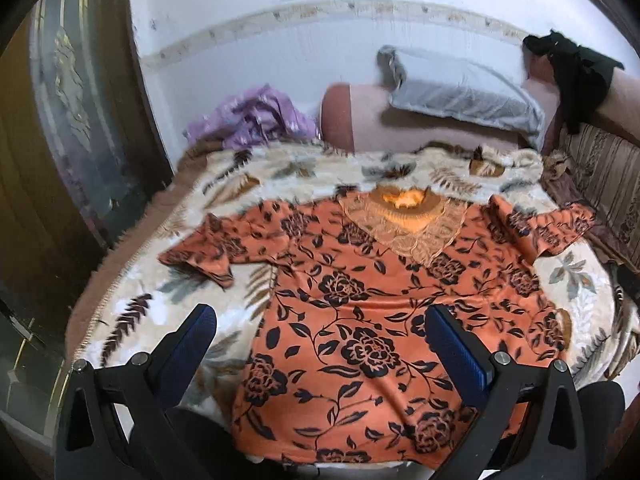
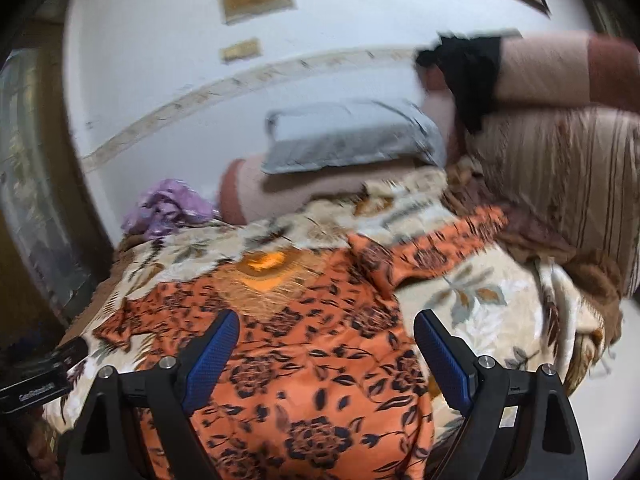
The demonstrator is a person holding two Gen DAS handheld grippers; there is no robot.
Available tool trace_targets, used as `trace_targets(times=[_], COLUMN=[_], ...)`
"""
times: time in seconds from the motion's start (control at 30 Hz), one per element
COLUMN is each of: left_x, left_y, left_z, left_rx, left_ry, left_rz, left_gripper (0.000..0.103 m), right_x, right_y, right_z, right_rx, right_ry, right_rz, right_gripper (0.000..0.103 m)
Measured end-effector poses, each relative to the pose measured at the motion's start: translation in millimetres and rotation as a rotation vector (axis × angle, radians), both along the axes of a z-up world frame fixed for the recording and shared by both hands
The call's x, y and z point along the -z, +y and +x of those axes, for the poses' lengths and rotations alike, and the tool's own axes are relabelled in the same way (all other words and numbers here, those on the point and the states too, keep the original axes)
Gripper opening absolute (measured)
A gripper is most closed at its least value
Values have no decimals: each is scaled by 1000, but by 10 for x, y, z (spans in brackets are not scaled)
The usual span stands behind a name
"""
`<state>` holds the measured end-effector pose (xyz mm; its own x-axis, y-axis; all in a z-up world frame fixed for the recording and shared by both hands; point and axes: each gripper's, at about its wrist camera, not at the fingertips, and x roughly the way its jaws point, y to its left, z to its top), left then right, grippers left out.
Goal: Fold small clothes
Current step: 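Grasp the sleeve nearest the right gripper and lift it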
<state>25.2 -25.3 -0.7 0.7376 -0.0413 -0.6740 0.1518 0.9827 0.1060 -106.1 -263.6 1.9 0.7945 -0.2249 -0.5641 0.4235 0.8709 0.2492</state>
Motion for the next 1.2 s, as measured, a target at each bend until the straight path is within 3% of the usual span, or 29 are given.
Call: trace_targets(times=[0.13,0.27,0.4,0.53,0.63,0.67,0.8,0.97,1.13,1.2], left_x=[437,940,1321,1558,1784,1776,1804,1833,1839,1842], left_y=[-41,-83,-88,-107,-57,-13,2,23,-10,-17], left_z=[513,929,1165,1273,1306,1264,1130,1114,1213,1205], left_rx=[-17,-32,-28,-2,22,25,73,74,48,34], left_ry=[111,220,319,357,419,379,291,279,303,292], left_rz=[27,74,93,99,29,-2,-2,-5,10,9], left_gripper=[103,103,103,103,103,103,103,103,103,103], right_x=[321,737,1148,1363,1493,1536,1697,1890,1864,1878], right_y=[-741,-1650,-2441,-2969,-3304,-3421,-3847,-4217,-4344,-4321], right_z=[194,399,613,845,1059,1116,1323,1571,1922,2040], right_rx=[98,214,319,374,420,439,511,565,500,460], right_ry=[11,-27,-120,-218,-263,-273,-298,-239,-133,-86], right_rz=[124,325,548,644,682,690,691,654,566,528], right_gripper=[91,91,91,90,82,79,76,76,75,35])
